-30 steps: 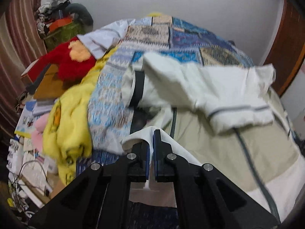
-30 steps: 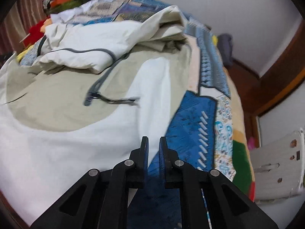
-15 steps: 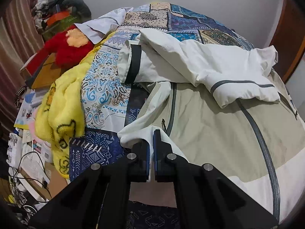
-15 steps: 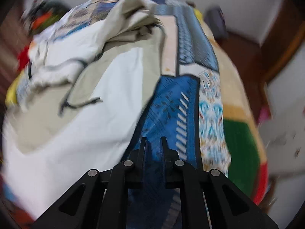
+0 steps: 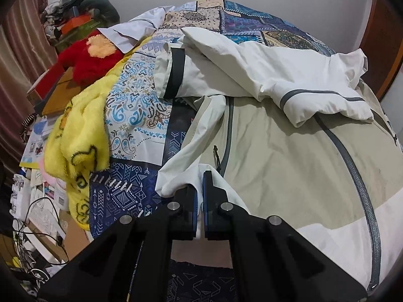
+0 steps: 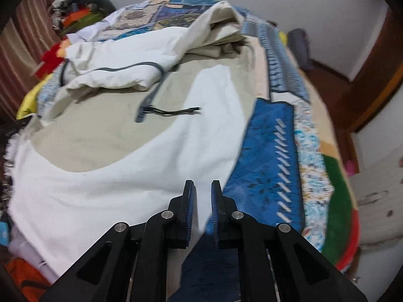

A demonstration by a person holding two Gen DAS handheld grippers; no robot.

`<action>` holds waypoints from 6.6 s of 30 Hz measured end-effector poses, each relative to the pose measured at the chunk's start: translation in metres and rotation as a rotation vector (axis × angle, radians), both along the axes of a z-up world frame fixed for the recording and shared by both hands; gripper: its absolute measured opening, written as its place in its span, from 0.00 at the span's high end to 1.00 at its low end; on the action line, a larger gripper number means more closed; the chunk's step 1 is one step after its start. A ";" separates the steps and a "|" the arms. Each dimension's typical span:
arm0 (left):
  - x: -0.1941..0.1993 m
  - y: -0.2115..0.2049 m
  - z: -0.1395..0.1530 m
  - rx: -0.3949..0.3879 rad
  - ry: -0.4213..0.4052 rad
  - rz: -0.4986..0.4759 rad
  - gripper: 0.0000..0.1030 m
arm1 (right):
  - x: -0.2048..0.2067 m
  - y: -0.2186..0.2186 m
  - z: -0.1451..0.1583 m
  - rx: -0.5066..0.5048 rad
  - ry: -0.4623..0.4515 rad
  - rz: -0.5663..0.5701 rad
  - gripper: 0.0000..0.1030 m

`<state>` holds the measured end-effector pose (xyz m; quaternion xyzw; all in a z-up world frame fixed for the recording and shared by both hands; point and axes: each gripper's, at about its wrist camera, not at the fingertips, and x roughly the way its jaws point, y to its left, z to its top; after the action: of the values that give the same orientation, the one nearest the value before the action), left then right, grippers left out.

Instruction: Fold large clothes

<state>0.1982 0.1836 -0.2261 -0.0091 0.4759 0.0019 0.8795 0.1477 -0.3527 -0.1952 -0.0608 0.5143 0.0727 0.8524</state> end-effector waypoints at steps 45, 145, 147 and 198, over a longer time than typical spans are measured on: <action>-0.014 -0.008 -0.035 0.020 0.051 -0.025 0.98 | -0.007 -0.048 -0.022 0.435 0.305 -0.221 0.92; -0.011 0.062 -0.020 -0.119 0.044 0.101 0.21 | 0.049 -0.008 -0.025 -0.113 0.115 0.108 0.96; -0.009 0.060 -0.020 -0.141 0.058 0.080 0.21 | 0.055 -0.015 -0.020 -0.076 0.136 0.064 0.96; 0.166 -0.037 0.120 -0.569 -0.122 -0.144 0.88 | 0.243 0.045 0.034 0.805 0.110 0.089 0.96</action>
<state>0.3644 0.1465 -0.1058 -0.2216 0.4028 -0.1946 0.8665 0.3908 -0.3081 -0.1617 0.2595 0.4864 0.3082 0.7753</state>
